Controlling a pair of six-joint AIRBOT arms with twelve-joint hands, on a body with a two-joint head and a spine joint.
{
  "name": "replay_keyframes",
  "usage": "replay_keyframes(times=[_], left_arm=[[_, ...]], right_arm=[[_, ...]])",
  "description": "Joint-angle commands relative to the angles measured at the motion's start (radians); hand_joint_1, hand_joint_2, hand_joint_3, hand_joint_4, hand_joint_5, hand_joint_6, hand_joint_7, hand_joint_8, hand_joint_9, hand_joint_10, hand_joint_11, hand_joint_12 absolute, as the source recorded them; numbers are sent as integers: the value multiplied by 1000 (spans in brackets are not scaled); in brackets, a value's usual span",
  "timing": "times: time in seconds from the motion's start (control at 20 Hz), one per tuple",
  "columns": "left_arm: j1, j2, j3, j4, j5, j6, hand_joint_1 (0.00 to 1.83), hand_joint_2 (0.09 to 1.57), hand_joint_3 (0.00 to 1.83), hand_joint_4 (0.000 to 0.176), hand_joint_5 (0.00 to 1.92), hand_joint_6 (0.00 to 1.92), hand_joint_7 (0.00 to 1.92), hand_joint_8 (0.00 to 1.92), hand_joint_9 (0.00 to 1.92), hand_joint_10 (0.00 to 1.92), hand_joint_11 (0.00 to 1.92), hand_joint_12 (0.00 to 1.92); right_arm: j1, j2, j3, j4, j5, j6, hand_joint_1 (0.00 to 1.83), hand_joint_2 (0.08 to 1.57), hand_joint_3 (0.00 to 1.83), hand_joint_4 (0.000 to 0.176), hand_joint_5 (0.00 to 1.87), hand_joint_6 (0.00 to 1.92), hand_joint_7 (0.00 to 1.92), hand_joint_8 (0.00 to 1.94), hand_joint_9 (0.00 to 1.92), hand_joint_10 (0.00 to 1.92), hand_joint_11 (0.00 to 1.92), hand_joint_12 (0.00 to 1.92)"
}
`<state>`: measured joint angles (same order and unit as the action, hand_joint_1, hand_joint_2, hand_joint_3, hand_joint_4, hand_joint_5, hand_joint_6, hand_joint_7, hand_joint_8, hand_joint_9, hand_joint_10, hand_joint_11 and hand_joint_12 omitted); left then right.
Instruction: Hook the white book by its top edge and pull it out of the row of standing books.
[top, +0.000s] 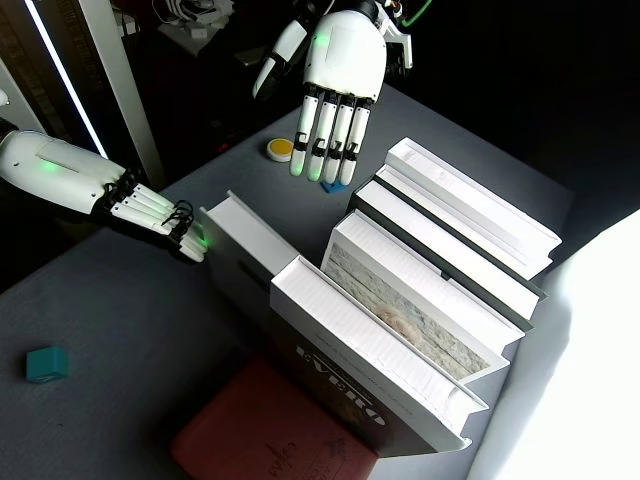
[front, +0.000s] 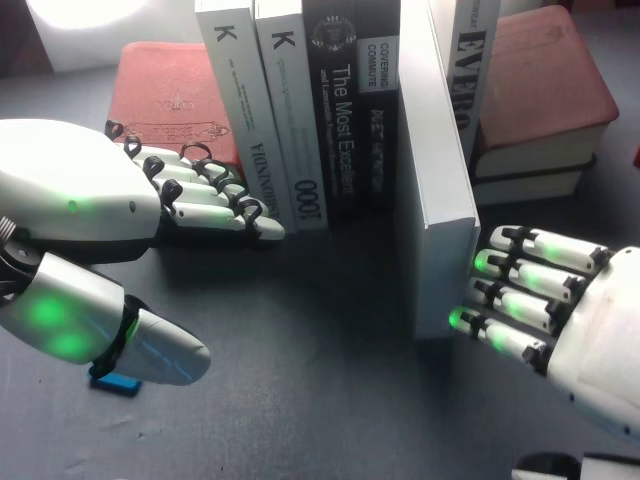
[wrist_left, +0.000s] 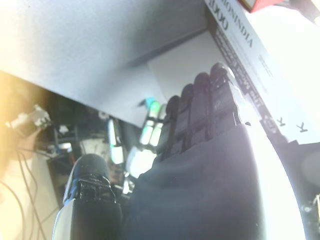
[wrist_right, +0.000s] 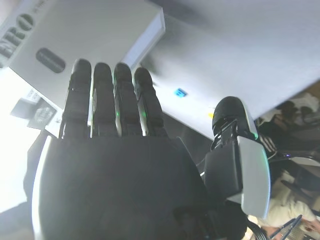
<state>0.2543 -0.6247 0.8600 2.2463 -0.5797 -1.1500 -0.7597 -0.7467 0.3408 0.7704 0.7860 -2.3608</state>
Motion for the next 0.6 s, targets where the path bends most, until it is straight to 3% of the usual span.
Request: replay_keyframes(times=[0.0,0.35,0.55], left_arm=[[-12,1,0,-42,44,0,0,1187,1,0,0,0,0,0,0,0,0,0],[-15,1,-2,-41,49,0,0,1189,2,0,0,0,0,0,0,0,0,0],[-15,0,-1,-41,53,0,0,1183,0,0,0,0,0,0,0,0,0,0]], right_arm=[[5,9,-16,-52,83,4,0,1166,1,0,213,3,198,2,135,3,0,283],[6,44,-94,-54,87,5,0,1167,0,0,241,1,225,1,174,4,0,402],[8,95,-163,-194,123,114,0,1167,0,0,233,2,227,1,169,1,0,375]])
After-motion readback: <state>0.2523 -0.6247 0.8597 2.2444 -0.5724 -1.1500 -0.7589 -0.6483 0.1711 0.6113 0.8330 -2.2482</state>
